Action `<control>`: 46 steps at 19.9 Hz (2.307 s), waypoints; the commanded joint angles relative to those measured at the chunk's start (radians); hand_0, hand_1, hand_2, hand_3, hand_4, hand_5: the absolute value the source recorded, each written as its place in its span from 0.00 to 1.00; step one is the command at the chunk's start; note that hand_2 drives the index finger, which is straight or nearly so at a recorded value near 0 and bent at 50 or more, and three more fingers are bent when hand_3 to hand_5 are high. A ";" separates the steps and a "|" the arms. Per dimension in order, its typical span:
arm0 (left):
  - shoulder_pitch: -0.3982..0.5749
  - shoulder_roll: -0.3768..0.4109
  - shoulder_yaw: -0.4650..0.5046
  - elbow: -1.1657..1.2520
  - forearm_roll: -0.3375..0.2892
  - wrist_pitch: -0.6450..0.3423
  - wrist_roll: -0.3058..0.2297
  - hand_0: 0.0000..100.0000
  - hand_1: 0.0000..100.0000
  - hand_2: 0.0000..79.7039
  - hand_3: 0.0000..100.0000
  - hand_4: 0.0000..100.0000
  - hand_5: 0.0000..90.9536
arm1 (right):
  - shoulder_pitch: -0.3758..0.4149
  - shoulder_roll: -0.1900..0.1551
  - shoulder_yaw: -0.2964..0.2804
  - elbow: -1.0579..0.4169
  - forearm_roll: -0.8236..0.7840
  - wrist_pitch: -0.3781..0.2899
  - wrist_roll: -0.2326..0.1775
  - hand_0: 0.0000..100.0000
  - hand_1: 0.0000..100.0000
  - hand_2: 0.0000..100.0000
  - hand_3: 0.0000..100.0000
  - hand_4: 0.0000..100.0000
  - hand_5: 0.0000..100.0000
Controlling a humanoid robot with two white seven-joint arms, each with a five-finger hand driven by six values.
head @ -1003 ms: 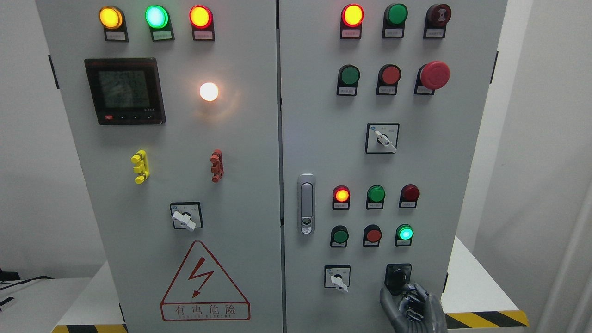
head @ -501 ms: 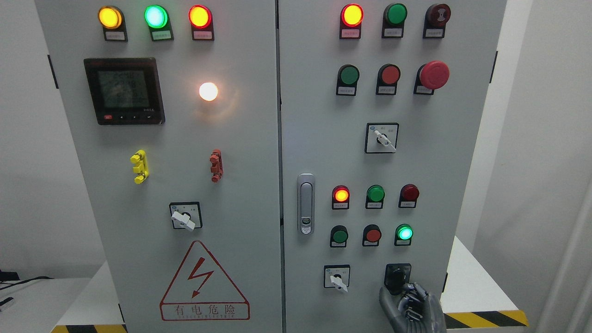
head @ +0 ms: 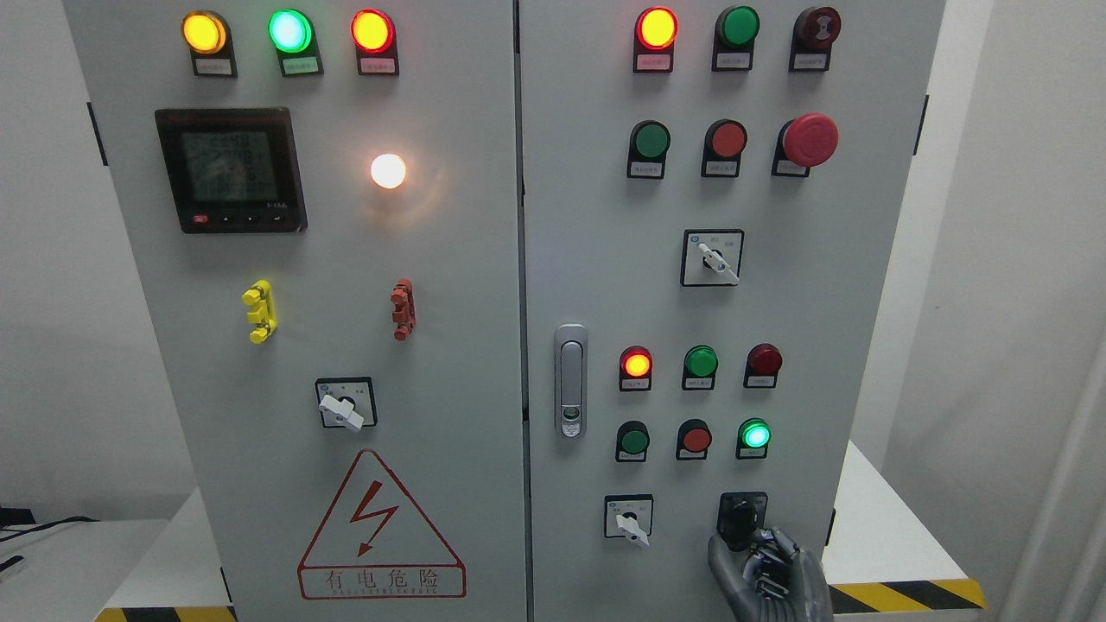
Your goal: Trip black knob to open circuit
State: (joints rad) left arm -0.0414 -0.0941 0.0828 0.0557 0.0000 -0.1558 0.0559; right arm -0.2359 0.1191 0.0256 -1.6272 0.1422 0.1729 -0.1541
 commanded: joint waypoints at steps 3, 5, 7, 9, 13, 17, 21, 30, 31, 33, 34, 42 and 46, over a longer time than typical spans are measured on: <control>0.000 -0.001 0.000 0.000 -0.031 -0.001 -0.001 0.12 0.39 0.00 0.00 0.00 0.00 | 0.000 0.001 0.007 -0.002 0.005 -0.010 0.004 0.32 0.69 0.53 0.93 0.94 1.00; 0.000 0.000 0.000 0.000 -0.031 -0.001 -0.001 0.12 0.39 0.00 0.00 0.00 0.00 | 0.001 -0.001 0.004 -0.002 0.007 -0.010 0.002 0.32 0.69 0.53 0.93 0.93 1.00; 0.000 -0.001 0.000 0.001 -0.031 -0.001 -0.001 0.12 0.39 0.00 0.00 0.00 0.00 | 0.001 -0.001 0.002 -0.002 0.007 -0.010 0.002 0.32 0.69 0.53 0.93 0.93 1.00; 0.000 -0.001 0.000 0.000 -0.031 -0.001 -0.001 0.12 0.39 0.00 0.00 0.00 0.00 | 0.000 -0.001 0.002 -0.002 0.007 -0.010 0.002 0.32 0.69 0.53 0.92 0.93 1.00; 0.000 0.000 0.000 0.000 -0.031 -0.001 -0.001 0.12 0.39 0.00 0.00 0.00 0.00 | 0.001 -0.001 -0.001 -0.002 0.007 -0.010 0.002 0.32 0.68 0.53 0.92 0.93 1.00; 0.000 -0.001 0.000 0.000 -0.031 -0.001 -0.001 0.12 0.39 0.00 0.00 0.00 0.00 | 0.000 -0.001 -0.001 -0.002 0.007 -0.010 0.002 0.32 0.68 0.53 0.92 0.93 1.00; 0.000 0.000 0.000 0.000 -0.031 -0.001 -0.001 0.12 0.39 0.00 0.00 0.00 0.00 | 0.000 -0.001 -0.001 -0.002 0.008 -0.010 0.001 0.32 0.68 0.53 0.92 0.93 1.00; 0.000 0.000 0.000 0.001 -0.031 -0.001 -0.001 0.12 0.39 0.00 0.00 0.00 0.00 | 0.000 -0.001 -0.001 -0.002 0.017 -0.010 -0.001 0.30 0.69 0.53 0.92 0.93 1.00; 0.000 -0.001 0.000 0.000 -0.031 -0.001 -0.001 0.12 0.39 0.00 0.00 0.00 0.00 | 0.000 -0.003 -0.001 -0.002 0.019 -0.010 -0.002 0.30 0.69 0.52 0.92 0.93 1.00; 0.000 0.000 0.000 0.000 -0.031 -0.001 -0.001 0.12 0.39 0.00 0.00 0.00 0.00 | 0.000 -0.001 -0.003 -0.002 0.019 -0.010 -0.004 0.29 0.69 0.52 0.92 0.93 1.00; 0.000 0.000 0.000 0.001 -0.031 -0.001 -0.001 0.12 0.39 0.00 0.00 0.00 0.00 | 0.000 -0.001 -0.003 -0.002 0.019 -0.009 -0.004 0.29 0.70 0.52 0.92 0.92 1.00; 0.000 0.000 0.000 0.000 -0.031 -0.001 -0.001 0.12 0.39 0.00 0.00 0.00 0.00 | 0.000 -0.004 -0.003 -0.002 0.026 -0.010 -0.007 0.28 0.70 0.52 0.91 0.92 1.00; 0.000 -0.001 0.000 0.000 -0.031 -0.001 -0.001 0.12 0.39 0.00 0.00 0.00 0.00 | 0.000 -0.004 -0.003 0.000 0.056 -0.010 -0.007 0.27 0.70 0.51 0.91 0.91 0.99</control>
State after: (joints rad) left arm -0.0414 -0.0942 0.0828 0.0557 0.0000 -0.1558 0.0559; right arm -0.2364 0.1165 0.0005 -1.6292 0.1778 0.1611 -0.1609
